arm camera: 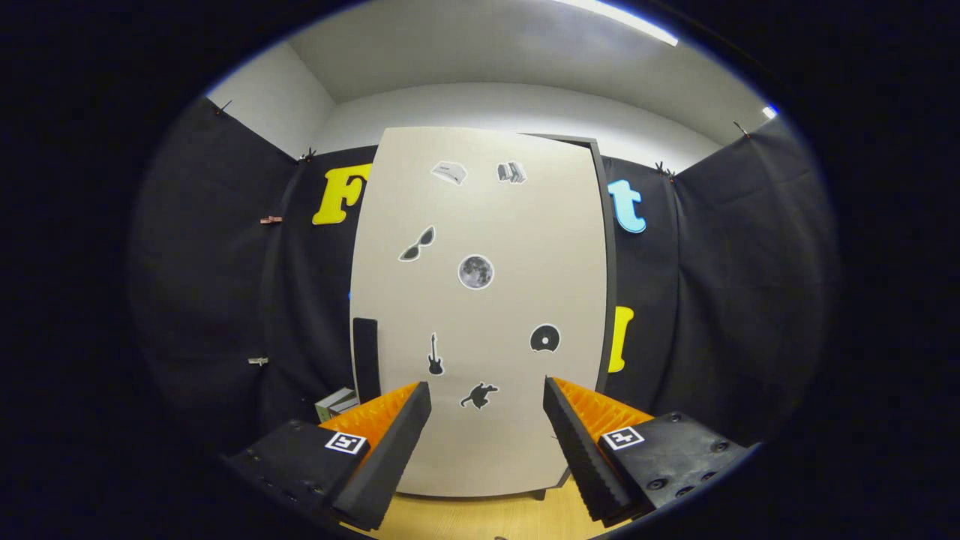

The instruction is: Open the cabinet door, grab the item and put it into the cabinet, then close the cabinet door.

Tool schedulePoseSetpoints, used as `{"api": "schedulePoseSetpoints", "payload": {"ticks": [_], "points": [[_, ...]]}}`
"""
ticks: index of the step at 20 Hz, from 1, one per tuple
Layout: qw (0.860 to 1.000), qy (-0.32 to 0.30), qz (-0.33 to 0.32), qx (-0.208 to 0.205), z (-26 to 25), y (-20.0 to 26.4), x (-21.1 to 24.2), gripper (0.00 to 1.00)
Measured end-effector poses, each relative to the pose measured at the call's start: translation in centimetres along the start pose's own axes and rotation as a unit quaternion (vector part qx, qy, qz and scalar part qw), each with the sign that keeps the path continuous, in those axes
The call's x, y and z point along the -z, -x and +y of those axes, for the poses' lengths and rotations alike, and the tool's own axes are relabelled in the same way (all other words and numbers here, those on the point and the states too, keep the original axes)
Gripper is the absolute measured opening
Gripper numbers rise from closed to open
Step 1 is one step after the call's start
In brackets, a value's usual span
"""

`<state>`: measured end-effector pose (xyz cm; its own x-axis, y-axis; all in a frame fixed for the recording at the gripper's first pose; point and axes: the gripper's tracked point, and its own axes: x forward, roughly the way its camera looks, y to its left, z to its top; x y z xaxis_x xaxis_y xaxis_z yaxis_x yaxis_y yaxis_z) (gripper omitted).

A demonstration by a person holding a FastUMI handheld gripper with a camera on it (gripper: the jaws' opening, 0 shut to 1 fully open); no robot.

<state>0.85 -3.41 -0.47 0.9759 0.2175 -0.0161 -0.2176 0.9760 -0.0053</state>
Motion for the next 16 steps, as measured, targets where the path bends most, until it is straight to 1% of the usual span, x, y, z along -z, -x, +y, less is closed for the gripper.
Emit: {"api": "schedulePoseSetpoints", "payload": {"ticks": [4, 16], "points": [[1.0, -0.008, 0.004, -0.009, 0.48, 0.06, 0.11, 0.98], [1.0, -0.009, -0.003, -0.006, 0.63, 0.38, -0.4, 0.98]]}}
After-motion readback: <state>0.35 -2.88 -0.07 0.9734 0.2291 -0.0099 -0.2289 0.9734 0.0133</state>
